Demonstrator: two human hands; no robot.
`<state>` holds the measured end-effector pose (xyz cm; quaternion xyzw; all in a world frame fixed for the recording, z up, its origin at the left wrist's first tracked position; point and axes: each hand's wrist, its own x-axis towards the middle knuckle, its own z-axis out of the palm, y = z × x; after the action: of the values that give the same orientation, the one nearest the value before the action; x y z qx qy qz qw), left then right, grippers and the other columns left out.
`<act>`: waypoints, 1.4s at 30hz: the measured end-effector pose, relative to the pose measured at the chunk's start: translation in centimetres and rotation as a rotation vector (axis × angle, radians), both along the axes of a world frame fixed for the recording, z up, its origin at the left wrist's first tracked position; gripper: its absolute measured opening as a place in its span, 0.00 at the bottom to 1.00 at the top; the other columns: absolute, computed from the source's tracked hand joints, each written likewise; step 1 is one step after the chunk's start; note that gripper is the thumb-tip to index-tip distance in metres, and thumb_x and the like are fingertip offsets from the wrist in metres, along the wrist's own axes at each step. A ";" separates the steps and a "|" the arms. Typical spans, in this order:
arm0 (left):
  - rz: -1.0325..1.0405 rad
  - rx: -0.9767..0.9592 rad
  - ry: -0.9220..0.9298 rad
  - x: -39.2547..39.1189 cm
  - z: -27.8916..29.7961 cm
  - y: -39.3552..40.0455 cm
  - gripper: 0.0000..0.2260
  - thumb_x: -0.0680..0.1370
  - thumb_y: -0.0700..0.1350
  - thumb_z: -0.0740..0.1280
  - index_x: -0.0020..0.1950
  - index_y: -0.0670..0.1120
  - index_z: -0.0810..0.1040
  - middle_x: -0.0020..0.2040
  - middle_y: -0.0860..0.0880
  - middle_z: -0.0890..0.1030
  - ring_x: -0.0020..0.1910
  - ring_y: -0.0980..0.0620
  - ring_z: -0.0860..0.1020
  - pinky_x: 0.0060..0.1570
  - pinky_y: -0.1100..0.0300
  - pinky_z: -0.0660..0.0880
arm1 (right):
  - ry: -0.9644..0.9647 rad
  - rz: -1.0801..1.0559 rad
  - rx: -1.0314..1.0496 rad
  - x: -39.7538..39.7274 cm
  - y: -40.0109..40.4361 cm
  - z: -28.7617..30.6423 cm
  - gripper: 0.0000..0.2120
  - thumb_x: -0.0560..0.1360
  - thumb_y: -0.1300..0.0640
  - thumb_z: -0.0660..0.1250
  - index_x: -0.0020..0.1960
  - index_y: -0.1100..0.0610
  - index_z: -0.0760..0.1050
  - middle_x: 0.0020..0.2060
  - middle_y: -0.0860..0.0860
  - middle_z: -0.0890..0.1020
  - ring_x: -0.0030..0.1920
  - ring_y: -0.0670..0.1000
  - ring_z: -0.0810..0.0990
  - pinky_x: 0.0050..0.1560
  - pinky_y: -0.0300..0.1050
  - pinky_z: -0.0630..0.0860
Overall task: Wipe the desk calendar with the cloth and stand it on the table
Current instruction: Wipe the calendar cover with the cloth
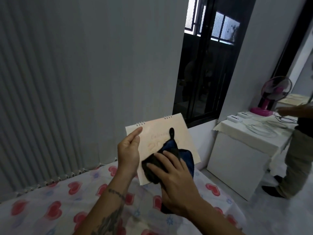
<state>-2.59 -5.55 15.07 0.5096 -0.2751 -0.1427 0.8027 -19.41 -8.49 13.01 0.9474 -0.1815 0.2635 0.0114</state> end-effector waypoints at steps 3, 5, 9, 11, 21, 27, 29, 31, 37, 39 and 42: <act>0.020 0.021 0.022 0.8 0.0 0.5 0.18 0.81 0.37 0.62 0.49 0.57 0.86 0.57 0.54 0.84 0.59 0.51 0.81 0.60 0.50 0.77 | -0.037 -0.076 0.020 -1.4 -2.0 0.2 0.25 0.70 0.54 0.65 0.68 0.45 0.72 0.72 0.48 0.70 0.72 0.56 0.64 0.66 0.60 0.66; 0.038 0.027 0.045 1.0 0.0 0.9 0.19 0.81 0.38 0.62 0.47 0.60 0.86 0.57 0.55 0.84 0.55 0.55 0.82 0.54 0.55 0.80 | -0.086 -0.180 0.060 -2.0 -3.8 1.1 0.25 0.70 0.57 0.64 0.67 0.48 0.74 0.70 0.50 0.71 0.70 0.57 0.66 0.66 0.60 0.67; 0.024 0.052 -0.041 -0.3 0.5 0.8 0.16 0.82 0.38 0.62 0.51 0.57 0.84 0.55 0.59 0.83 0.49 0.67 0.81 0.46 0.71 0.77 | -0.114 -0.343 0.154 -1.1 -6.1 3.7 0.23 0.73 0.54 0.63 0.68 0.49 0.72 0.68 0.51 0.71 0.67 0.56 0.65 0.66 0.56 0.65; 0.006 0.046 -0.073 -1.2 1.1 0.4 0.15 0.82 0.38 0.61 0.54 0.56 0.83 0.56 0.57 0.82 0.47 0.69 0.80 0.41 0.77 0.74 | -0.066 -0.289 0.141 0.0 -5.1 3.9 0.25 0.72 0.51 0.66 0.69 0.47 0.70 0.67 0.50 0.69 0.67 0.54 0.64 0.67 0.55 0.63; 0.037 0.031 -0.066 -1.6 1.3 0.8 0.17 0.82 0.38 0.61 0.49 0.58 0.83 0.55 0.56 0.82 0.47 0.69 0.80 0.39 0.78 0.73 | -0.049 -0.261 0.113 -1.3 -5.6 3.5 0.22 0.76 0.54 0.61 0.70 0.45 0.70 0.68 0.53 0.69 0.68 0.56 0.64 0.67 0.56 0.66; 0.056 0.040 -0.055 -1.6 2.0 -0.1 0.16 0.82 0.39 0.62 0.51 0.58 0.83 0.57 0.55 0.83 0.52 0.65 0.80 0.44 0.76 0.74 | -0.065 -0.133 0.103 0.7 -2.3 3.4 0.23 0.73 0.54 0.63 0.68 0.45 0.71 0.65 0.52 0.70 0.66 0.56 0.65 0.63 0.56 0.68; 0.072 0.025 -0.023 -1.2 2.0 -0.1 0.17 0.82 0.38 0.61 0.49 0.58 0.84 0.56 0.55 0.83 0.52 0.63 0.81 0.45 0.73 0.76 | -0.066 -0.073 0.042 0.4 -0.9 2.7 0.25 0.69 0.57 0.63 0.66 0.45 0.72 0.64 0.53 0.71 0.65 0.57 0.66 0.60 0.56 0.69; 0.089 0.027 -0.014 -0.9 1.9 -0.1 0.17 0.82 0.38 0.61 0.49 0.58 0.84 0.57 0.55 0.83 0.54 0.61 0.80 0.46 0.73 0.76 | -0.037 -0.055 0.023 -0.1 -0.4 2.2 0.27 0.67 0.58 0.63 0.66 0.46 0.73 0.64 0.54 0.71 0.66 0.58 0.67 0.59 0.57 0.69; 0.169 0.029 0.019 0.2 1.5 0.4 0.15 0.81 0.39 0.62 0.51 0.57 0.84 0.58 0.58 0.83 0.56 0.64 0.79 0.60 0.66 0.75 | 0.004 -0.041 0.009 -1.9 -2.1 2.1 0.24 0.70 0.57 0.64 0.65 0.46 0.76 0.63 0.55 0.72 0.66 0.58 0.68 0.62 0.57 0.69; 0.172 0.030 0.049 0.5 1.5 0.4 0.14 0.81 0.39 0.62 0.51 0.56 0.84 0.57 0.58 0.83 0.52 0.64 0.80 0.56 0.65 0.77 | -0.053 -0.113 0.051 -2.4 -3.4 2.4 0.23 0.71 0.59 0.63 0.66 0.48 0.75 0.64 0.56 0.72 0.65 0.59 0.68 0.62 0.58 0.70; 0.140 0.085 0.027 0.1 1.4 0.0 0.12 0.82 0.41 0.62 0.59 0.51 0.83 0.60 0.54 0.82 0.57 0.57 0.80 0.58 0.60 0.78 | -0.127 -0.271 0.180 -2.0 -4.8 4.1 0.22 0.76 0.57 0.63 0.70 0.48 0.71 0.67 0.54 0.70 0.66 0.57 0.65 0.65 0.58 0.68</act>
<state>-2.54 -5.60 16.46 0.5594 -0.2216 -0.1046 0.7919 -21.38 -13.31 17.10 0.8928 -0.3308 0.3017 -0.0497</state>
